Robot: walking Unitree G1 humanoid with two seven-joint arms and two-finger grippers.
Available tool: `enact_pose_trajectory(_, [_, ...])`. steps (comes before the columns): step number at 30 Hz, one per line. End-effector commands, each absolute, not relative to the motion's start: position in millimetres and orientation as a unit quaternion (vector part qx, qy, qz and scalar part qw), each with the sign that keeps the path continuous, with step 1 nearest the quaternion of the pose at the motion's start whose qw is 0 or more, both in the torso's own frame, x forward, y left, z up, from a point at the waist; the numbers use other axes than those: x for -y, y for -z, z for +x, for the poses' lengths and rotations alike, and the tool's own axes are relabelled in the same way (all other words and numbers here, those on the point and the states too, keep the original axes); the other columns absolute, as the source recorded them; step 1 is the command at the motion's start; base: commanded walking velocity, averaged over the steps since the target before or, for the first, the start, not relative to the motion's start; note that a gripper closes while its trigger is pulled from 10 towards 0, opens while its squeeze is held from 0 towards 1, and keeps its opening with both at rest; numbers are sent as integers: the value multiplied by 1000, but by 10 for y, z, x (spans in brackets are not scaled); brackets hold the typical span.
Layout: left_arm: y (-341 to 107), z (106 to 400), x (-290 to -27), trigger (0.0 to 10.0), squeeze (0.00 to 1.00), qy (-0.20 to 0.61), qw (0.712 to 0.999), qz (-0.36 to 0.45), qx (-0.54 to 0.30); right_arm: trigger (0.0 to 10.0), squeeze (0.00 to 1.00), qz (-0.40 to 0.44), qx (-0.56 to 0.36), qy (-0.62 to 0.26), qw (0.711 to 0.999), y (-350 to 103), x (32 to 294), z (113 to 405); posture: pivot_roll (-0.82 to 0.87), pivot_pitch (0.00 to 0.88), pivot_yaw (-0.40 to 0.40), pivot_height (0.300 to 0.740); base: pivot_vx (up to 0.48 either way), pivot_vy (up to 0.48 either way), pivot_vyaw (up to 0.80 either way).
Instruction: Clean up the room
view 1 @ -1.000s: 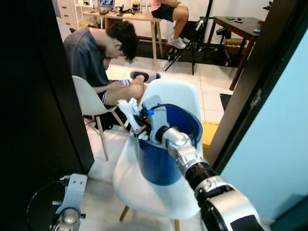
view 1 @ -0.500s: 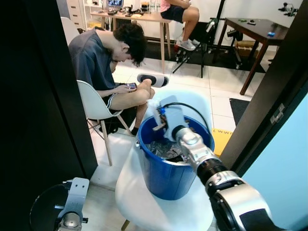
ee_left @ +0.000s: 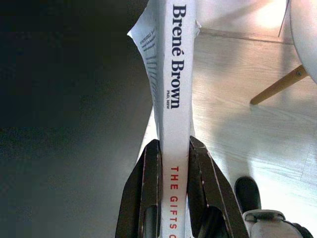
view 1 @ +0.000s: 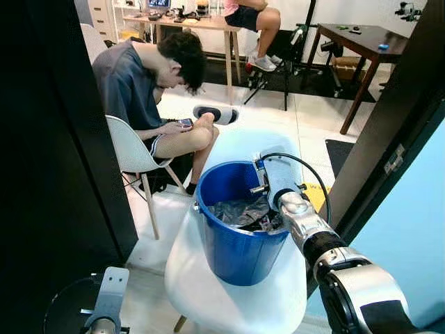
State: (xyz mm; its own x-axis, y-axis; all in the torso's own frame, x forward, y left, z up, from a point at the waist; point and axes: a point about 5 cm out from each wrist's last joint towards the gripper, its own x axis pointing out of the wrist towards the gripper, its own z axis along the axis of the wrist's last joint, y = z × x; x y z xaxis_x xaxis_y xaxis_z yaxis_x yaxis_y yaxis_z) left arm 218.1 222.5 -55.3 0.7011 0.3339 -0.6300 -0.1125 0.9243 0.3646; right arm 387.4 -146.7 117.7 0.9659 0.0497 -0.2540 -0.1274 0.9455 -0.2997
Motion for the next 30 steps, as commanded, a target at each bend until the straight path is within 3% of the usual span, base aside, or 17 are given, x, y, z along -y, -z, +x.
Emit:
enact_pose_trajectory(1, [544, 2174, -2247, 10000, 0, -121, 914, 148, -357, 10000, 0, -157, -140, -31, 977, -1148, 1535, 3868, -56, 29, -39, 740, 0, 0, 0])
enact_pose_trajectory(7, [600, 2048, -2245, 10000, 0, -112, 916, 152, -354, 10000, 0, -131, -123, -18, 984, -1279, 1622, 3925, -8, 109, -30, 740, 0, 0, 0])
enact_pose_trajectory(17, [586, 1933, -2429, 10000, 0, -126, 915, 178, -340, 10000, 0, -65, -59, -47, 995, -1641, 1402, 4065, 50, 182, -22, 740, 0, 0, 0])
enact_pose_trajectory(28, [587, 1807, -2510, 10000, 0, -134, 918, 182, -326, 10000, 0, -133, -25, 5, 991, -1891, 1467, 4142, 72, 239, -14, 740, 0, 0, 0])
enact_pose_trajectory(29, [596, 1770, -2518, 10000, 0, -132, 918, 184, -326, 10000, 51, -139, -16, 16, 990, -1938, 1495, 4152, 80, 252, -10, 740, 0, 0, 0])
enact_pose_trajectory(30, [604, 1734, -2529, 10000, 0, -131, 917, 189, -326, 10000, 384, -150, -2, 34, 988, -2009, 1543, 4165, 83, 260, -4, 740, 0, 0, 0])
